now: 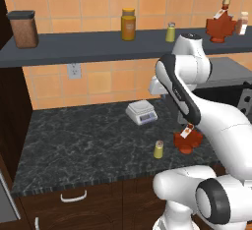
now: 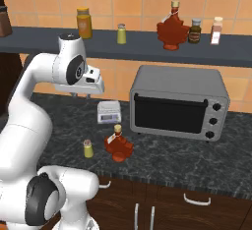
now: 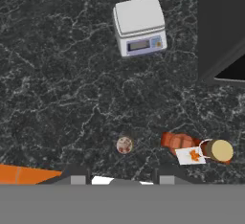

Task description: Put the shaker and condiment bottle from the counter next to their counterparts in the cabinet.

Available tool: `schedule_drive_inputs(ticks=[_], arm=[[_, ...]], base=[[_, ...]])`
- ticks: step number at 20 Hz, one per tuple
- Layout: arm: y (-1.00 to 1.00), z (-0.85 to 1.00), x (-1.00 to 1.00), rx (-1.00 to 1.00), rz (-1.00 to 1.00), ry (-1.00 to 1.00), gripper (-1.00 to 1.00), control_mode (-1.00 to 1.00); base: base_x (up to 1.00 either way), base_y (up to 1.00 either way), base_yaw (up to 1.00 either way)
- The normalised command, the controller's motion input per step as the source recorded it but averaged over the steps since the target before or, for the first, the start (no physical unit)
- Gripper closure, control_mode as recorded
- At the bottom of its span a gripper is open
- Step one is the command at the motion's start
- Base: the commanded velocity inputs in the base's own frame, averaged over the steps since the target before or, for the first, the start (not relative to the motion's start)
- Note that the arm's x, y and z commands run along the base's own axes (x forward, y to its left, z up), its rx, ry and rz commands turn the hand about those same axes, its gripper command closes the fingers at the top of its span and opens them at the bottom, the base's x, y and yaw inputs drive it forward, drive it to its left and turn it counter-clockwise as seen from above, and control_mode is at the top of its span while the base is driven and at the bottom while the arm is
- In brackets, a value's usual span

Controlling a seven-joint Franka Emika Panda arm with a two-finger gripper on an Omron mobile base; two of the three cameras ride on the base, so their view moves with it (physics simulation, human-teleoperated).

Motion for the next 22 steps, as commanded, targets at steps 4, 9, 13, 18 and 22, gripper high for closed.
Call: schedule_drive_inputs(ticks=[4,9,13,18,22], arm=[[-0.10,-0.03,-0.30,0.00,0.01,-0.07,-1.00,-1.00],[-0.61,0.00,-0.66,0.00,0.13,-0.13,-1.00,-1.00],[-0.78,0.00,-0.32,0.01,0.27,-0.23,-1.00,-1.00],[-0.97,-0.01,-0.21,0.06,0.36,-0.12,-1.00,-1.00],[-0.73,-0.28,-0.04,0.08,0.55,0.08,-1.00,-1.00]], base=[[0.00,0.00,0.00],[0.00,0.00,0.00],[0.00,0.00,0.00],[0.00,0.00,0.00],[0.00,0.00,0.00]])
